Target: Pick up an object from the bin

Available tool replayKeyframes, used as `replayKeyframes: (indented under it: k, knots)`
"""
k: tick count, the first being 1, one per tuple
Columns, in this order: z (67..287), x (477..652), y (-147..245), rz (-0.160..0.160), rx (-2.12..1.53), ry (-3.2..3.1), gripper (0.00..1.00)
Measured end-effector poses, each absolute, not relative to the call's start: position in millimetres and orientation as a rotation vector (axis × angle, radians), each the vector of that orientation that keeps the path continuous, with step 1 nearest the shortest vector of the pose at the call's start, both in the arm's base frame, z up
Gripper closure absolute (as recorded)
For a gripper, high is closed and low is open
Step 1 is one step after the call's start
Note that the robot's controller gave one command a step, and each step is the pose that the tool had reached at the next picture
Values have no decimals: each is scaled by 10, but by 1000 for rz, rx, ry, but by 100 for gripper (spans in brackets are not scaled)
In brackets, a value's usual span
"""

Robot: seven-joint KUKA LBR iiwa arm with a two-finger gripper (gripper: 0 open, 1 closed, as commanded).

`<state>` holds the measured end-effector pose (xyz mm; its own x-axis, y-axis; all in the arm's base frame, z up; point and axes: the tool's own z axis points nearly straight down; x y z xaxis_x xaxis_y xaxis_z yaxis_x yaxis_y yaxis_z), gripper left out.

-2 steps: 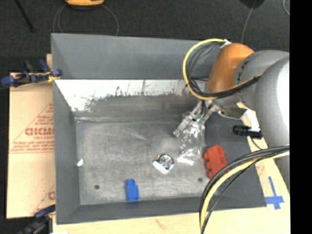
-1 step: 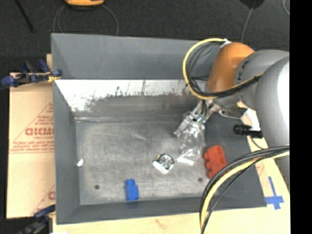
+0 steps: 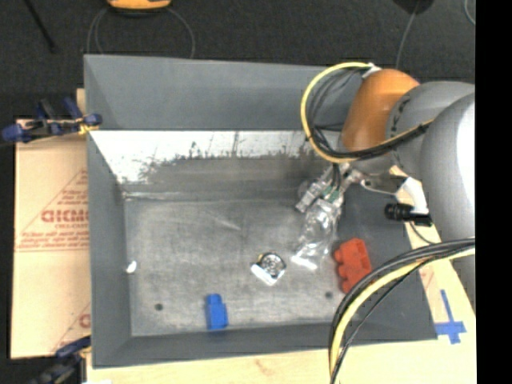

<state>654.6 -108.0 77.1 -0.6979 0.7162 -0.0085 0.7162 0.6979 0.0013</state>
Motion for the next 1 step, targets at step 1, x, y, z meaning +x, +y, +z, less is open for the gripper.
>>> replayKeyframes:
  k: [1]
  knots:
    - [1083,6565,-1101,-2,1215,2888,100]
